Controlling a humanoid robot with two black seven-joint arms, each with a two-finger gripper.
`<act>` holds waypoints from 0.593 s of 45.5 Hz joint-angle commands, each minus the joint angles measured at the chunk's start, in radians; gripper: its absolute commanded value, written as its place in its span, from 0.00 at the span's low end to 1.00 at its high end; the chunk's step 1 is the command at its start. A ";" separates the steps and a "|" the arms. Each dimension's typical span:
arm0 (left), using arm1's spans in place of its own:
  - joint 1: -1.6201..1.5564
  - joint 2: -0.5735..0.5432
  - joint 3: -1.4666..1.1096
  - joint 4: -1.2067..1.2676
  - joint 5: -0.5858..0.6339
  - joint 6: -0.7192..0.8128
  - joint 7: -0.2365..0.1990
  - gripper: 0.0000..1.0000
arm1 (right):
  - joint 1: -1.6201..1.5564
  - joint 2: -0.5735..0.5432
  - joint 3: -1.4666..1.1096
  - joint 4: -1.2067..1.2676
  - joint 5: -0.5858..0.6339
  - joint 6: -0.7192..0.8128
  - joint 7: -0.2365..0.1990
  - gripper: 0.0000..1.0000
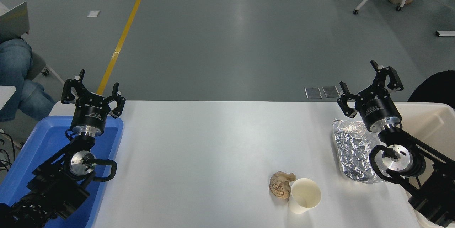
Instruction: Pick up paper cup place in dustbin
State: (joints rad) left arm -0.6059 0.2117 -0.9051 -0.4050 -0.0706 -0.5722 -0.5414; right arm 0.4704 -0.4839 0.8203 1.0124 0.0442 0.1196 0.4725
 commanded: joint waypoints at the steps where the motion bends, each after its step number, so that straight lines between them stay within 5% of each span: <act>1: 0.000 0.000 0.000 0.000 0.000 0.000 0.001 0.99 | -0.001 0.002 0.000 0.000 0.000 0.000 0.000 1.00; 27: 0.000 0.000 0.000 0.000 0.000 0.000 0.000 0.99 | 0.002 -0.004 0.000 -0.001 0.000 0.000 0.000 1.00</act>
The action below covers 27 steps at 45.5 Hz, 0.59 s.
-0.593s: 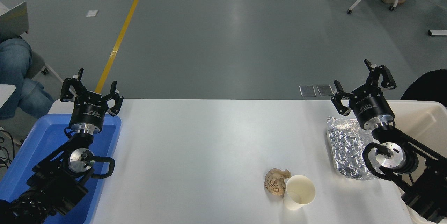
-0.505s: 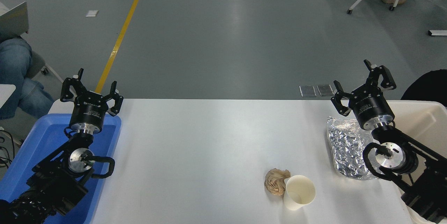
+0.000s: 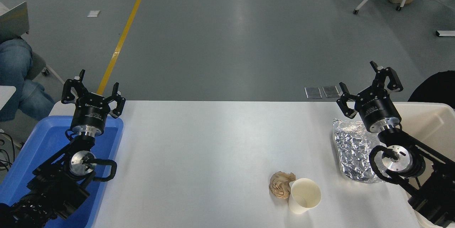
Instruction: Pick up paper cup place in dustbin
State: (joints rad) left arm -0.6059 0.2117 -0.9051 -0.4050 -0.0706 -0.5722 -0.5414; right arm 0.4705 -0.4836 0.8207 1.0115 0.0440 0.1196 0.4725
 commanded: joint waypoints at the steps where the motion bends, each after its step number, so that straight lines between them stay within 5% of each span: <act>1: 0.000 0.000 0.000 0.000 0.000 0.000 0.000 0.99 | 0.002 -0.004 0.000 -0.001 0.001 0.000 0.000 1.00; 27: 0.000 0.000 0.000 0.000 0.000 0.000 0.000 0.99 | 0.002 -0.007 -0.014 -0.013 -0.001 -0.008 -0.005 1.00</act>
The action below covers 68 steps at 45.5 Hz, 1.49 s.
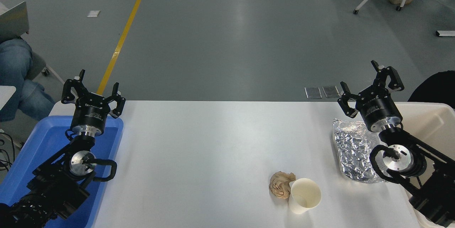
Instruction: Pick up paper cup place in dustbin
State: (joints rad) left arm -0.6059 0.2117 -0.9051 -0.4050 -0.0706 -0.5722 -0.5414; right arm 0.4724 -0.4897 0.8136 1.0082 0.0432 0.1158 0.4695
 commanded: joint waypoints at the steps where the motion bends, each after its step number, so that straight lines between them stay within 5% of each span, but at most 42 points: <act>1: 0.000 0.000 0.000 0.000 0.000 0.000 0.000 0.99 | -0.001 -0.003 -0.007 -0.011 0.000 -0.005 0.000 1.00; 16: 0.000 0.000 0.000 0.000 0.000 0.000 0.000 0.99 | 0.021 -0.004 -0.071 -0.031 -0.003 -0.005 -0.002 1.00; 26: -0.001 0.000 0.000 0.000 0.000 0.000 0.000 0.99 | 0.219 -0.047 -0.336 -0.114 -0.002 -0.033 -0.025 1.00; 39: 0.000 0.000 0.000 0.000 0.000 0.000 0.000 0.99 | 0.595 -0.093 -0.908 -0.195 0.062 -0.064 -0.132 1.00; 53: -0.002 0.000 0.000 0.000 0.000 0.000 0.000 0.99 | 1.115 0.091 -1.790 -0.188 0.406 -0.044 -0.425 1.00; 63: 0.000 0.000 0.000 0.000 0.000 0.000 0.000 0.99 | 1.334 0.163 -2.012 -0.085 0.411 0.063 -0.451 1.00; 68: 0.000 0.000 0.000 0.000 0.000 0.000 0.000 0.99 | 1.468 0.191 -2.039 0.041 0.313 0.130 -0.450 1.00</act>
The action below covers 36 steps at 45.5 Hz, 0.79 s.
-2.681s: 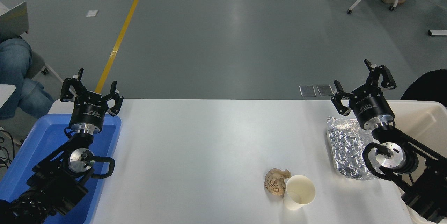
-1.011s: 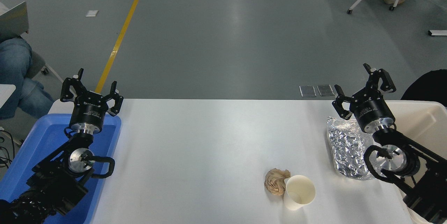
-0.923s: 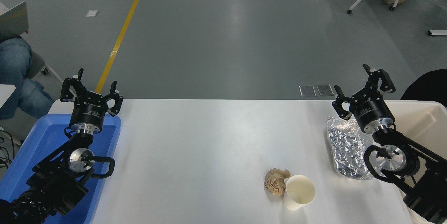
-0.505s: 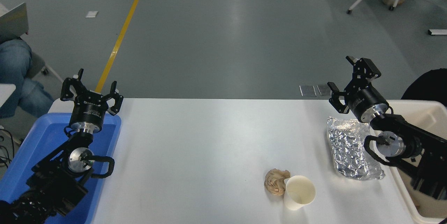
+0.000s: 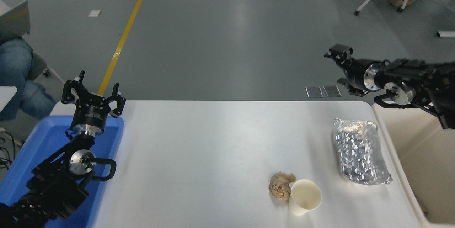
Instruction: Pick up paper cup place in dustbin
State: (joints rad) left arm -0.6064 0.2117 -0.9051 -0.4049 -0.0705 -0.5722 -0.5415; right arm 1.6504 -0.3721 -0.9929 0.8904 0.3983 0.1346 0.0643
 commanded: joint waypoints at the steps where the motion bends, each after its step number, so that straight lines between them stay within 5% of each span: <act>1: 0.000 0.000 0.000 0.000 0.000 0.000 0.000 0.99 | 0.308 0.078 -0.233 0.179 -0.059 0.118 -0.046 1.00; 22: 0.000 0.000 0.002 0.000 0.000 0.000 0.000 0.99 | 0.525 0.173 -0.233 0.588 -0.374 0.232 -0.046 1.00; 36: 0.000 0.000 0.002 0.000 0.000 0.000 0.000 0.99 | 0.537 0.171 -0.227 0.737 -0.406 0.307 -0.046 1.00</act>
State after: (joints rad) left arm -0.6060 0.2117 -0.9038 -0.4048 -0.0704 -0.5722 -0.5415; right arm 2.1535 -0.2066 -1.2182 1.4872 0.0349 0.3930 0.0199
